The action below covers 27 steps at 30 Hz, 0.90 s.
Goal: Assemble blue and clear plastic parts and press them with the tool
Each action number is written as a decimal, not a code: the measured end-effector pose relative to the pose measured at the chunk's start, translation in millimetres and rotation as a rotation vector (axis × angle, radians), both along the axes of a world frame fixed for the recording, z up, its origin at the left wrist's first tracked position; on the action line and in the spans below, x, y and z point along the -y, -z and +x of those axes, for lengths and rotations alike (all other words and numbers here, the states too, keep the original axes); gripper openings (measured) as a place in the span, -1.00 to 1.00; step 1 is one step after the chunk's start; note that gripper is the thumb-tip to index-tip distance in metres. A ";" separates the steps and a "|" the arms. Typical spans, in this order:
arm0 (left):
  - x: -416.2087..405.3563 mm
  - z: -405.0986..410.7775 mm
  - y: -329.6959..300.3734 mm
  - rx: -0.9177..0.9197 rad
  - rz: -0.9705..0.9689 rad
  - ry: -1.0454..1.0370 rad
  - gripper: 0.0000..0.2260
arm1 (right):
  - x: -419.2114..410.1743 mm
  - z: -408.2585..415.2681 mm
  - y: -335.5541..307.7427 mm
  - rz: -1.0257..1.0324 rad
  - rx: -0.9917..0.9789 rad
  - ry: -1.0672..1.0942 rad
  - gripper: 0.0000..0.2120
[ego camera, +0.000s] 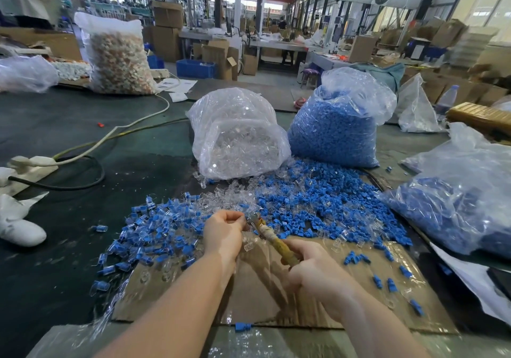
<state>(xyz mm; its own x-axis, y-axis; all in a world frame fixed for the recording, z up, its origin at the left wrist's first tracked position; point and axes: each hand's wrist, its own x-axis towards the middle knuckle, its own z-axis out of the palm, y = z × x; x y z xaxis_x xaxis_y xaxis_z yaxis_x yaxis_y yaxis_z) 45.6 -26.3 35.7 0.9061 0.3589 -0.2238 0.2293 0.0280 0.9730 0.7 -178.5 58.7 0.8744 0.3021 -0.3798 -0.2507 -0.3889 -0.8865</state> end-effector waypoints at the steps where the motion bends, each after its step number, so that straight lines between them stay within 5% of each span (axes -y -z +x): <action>1: 0.1 0.3 -0.2 0.010 0.019 -0.003 -0.93 | 1.2 0.8 0.1 0.035 -0.040 0.015 -0.62; 4: -1.1 3.4 -0.3 0.022 0.052 -0.041 -0.94 | -0.1 -1.0 -0.7 0.055 -0.101 0.058 -0.59; 8: -11.4 8.7 3.4 0.014 0.154 -0.119 -0.93 | -1.3 1.2 4.7 -0.158 0.111 0.138 -0.70; 13: -20.9 3.4 8.6 0.067 0.570 -0.062 -0.93 | 10.6 22.8 24.3 -0.515 0.272 0.276 -0.48; 20: -38.1 -2.6 20.7 0.142 1.127 -0.034 -0.80 | 32.2 33.8 44.3 -1.024 0.370 0.331 -0.47; 27: -46.2 -2.9 32.5 0.030 1.242 0.051 -0.75 | 43.6 34.0 58.7 -1.230 0.524 0.302 -0.34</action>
<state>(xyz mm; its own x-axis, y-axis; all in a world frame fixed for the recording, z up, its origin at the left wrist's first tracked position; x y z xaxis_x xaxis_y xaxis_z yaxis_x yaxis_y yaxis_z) 42.7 19.9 3.2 0.9243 0.2766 0.2629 0.1798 -0.9233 0.3394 34.7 -222.0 0.0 0.9684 -0.2128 0.1303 -0.2109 -0.9771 -0.0285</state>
